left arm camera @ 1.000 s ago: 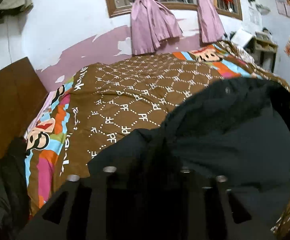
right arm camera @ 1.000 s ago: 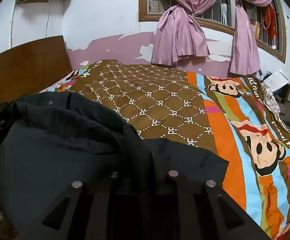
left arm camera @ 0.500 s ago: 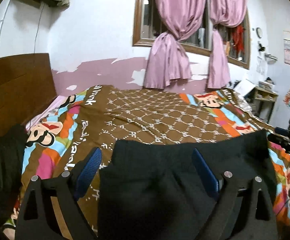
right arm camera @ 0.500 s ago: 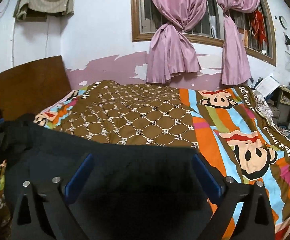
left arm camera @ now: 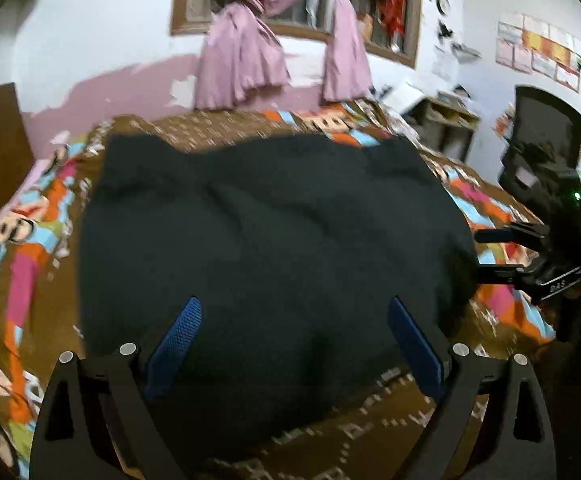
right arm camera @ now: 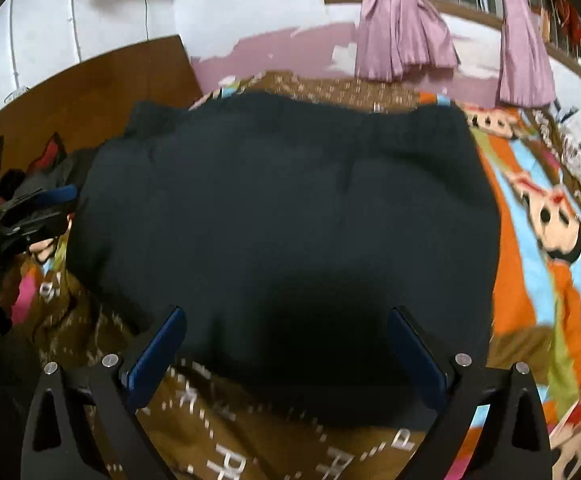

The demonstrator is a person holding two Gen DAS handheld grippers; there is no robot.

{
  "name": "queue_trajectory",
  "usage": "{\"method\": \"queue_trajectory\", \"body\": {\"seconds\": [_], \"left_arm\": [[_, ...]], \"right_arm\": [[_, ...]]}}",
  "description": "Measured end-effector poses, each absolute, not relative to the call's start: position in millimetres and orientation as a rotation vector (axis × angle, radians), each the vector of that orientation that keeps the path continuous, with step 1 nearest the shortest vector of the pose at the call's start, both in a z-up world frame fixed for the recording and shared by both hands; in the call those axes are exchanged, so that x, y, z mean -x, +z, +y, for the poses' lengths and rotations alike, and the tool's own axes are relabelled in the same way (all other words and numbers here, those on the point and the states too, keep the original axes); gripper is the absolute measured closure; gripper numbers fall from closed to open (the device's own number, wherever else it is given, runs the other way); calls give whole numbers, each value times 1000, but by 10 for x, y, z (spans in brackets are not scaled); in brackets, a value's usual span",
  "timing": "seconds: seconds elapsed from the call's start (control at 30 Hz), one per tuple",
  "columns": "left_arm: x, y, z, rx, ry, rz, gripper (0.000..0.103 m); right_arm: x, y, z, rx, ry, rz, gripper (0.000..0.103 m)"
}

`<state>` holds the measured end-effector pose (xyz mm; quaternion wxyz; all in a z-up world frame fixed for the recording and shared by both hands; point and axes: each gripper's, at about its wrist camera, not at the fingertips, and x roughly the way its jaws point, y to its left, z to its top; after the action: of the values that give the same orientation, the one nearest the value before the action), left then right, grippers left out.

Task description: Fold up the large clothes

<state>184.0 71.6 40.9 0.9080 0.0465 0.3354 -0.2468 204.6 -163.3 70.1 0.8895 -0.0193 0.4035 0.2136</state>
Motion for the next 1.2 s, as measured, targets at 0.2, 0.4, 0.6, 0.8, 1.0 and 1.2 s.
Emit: {"method": "queue_trajectory", "body": {"seconds": [0.2, 0.4, 0.6, 0.8, 1.0, 1.2], "left_arm": [[-1816, -32, 505, -216, -500, 796, 12], [-1972, -110, 468, -262, -420, 765, 12], [-2220, -90, 553, -235, -357, 727, 12], [-2631, -44, 689, -175, -291, 731, 7], [-3164, 47, 830, -83, -242, 755, 1], [-3547, 236, 930, -22, -221, 785, 1]], "right_arm": [[-2135, 336, -1592, 24, 392, 905, 2], [-2308, 238, -1598, -44, 337, 843, 0], [-2568, 305, -1588, -78, 325, 773, 0], [-3030, 356, -1562, -48, 316, 782, 0], [-3423, 336, -1458, -9, 304, 790, 0], [-3798, 422, -1456, -5, 305, 796, 0]]}}
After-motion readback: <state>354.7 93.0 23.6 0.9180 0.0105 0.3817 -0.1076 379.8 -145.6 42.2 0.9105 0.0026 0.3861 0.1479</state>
